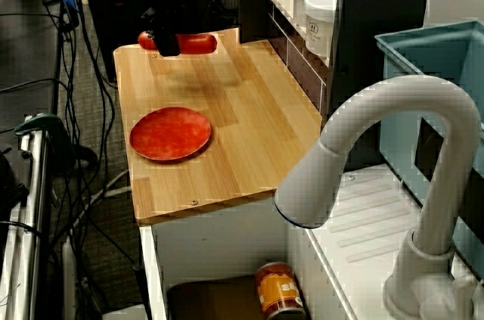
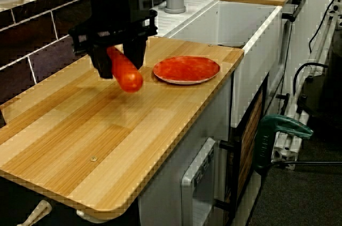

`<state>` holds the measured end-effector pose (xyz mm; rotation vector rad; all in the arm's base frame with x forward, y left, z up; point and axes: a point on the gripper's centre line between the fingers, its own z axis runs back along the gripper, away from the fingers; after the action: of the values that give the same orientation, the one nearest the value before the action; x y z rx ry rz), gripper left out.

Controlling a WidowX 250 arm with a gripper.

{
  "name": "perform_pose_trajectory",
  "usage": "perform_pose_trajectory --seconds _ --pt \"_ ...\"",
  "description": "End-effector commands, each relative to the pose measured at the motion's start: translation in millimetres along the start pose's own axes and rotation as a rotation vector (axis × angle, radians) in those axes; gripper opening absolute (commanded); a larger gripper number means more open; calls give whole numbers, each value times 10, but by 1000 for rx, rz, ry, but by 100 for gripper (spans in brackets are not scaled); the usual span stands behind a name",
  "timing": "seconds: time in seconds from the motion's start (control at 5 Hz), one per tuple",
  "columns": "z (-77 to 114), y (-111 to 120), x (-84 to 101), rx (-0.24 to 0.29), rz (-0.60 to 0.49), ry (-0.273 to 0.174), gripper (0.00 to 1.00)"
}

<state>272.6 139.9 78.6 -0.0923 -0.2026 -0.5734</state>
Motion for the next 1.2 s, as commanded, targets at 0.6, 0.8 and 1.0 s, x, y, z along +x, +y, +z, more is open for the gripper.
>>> perform_pose_trajectory --seconds 0.6,0.8,1.0 --pt "-47 -26 -430 -61 462 95 0" --pt "-167 -43 -321 -41 434 134 85" --pt "-152 -48 -304 -76 405 133 100"
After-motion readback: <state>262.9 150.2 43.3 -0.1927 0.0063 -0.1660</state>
